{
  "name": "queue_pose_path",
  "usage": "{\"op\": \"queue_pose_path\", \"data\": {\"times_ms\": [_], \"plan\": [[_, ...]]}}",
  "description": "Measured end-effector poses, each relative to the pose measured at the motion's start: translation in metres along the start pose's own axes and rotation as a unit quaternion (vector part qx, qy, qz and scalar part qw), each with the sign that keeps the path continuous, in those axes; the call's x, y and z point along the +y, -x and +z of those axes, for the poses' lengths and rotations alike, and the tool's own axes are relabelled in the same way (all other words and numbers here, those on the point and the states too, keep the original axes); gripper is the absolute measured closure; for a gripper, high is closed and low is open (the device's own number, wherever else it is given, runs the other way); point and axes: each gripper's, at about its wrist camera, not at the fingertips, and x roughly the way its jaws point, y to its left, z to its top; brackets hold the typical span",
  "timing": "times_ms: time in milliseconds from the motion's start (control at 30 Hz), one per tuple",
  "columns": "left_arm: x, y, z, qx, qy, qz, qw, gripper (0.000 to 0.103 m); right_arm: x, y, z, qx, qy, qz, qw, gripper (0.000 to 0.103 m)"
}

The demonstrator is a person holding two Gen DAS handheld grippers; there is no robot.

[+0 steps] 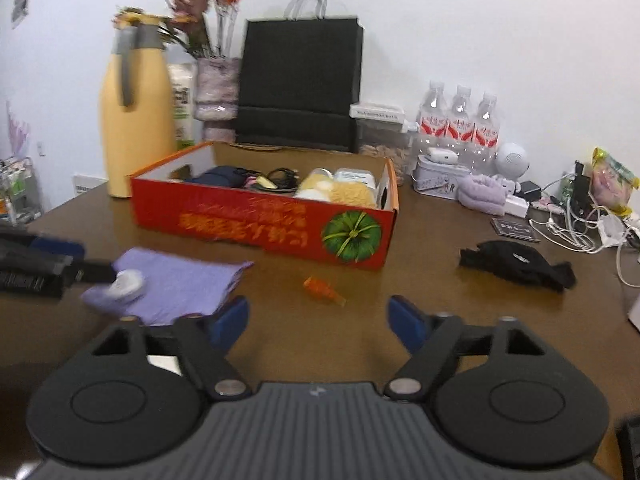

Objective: Organize objects
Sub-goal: 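Grasp the round white tin with the left tool while the right grasps the orange item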

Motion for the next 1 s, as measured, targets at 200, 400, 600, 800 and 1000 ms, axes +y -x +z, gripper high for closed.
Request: {"op": "queue_pose_path", "data": {"times_ms": [200,400,600,800,1000], "plan": [[-0.001,-0.033,0.001,0.045,-0.02,-0.007,0.9987,0.057,-0.005,-0.072,0.014,0.034,0.016,0.012,0.999,0.043],[-0.002,-0.034,-0.003,0.043,-0.028,-0.006,0.9987,0.065,-0.007,-0.096,0.009,0.061,0.002,0.033,0.998,0.077],[-0.001,0.002,0.01,-0.015,0.0,-0.004,0.9999,0.065,-0.01,-0.068,-0.001,0.044,-0.033,0.04,0.998,0.088],[-0.002,0.061,0.001,-0.043,0.008,-0.013,0.9989,0.065,0.001,0.02,-0.019,0.004,-0.06,0.068,0.996,0.088],[-0.013,0.105,-0.033,-0.025,-0.001,-0.014,0.9996,0.065,0.025,0.098,-0.04,-0.013,-0.04,0.086,0.995,0.088]]}}
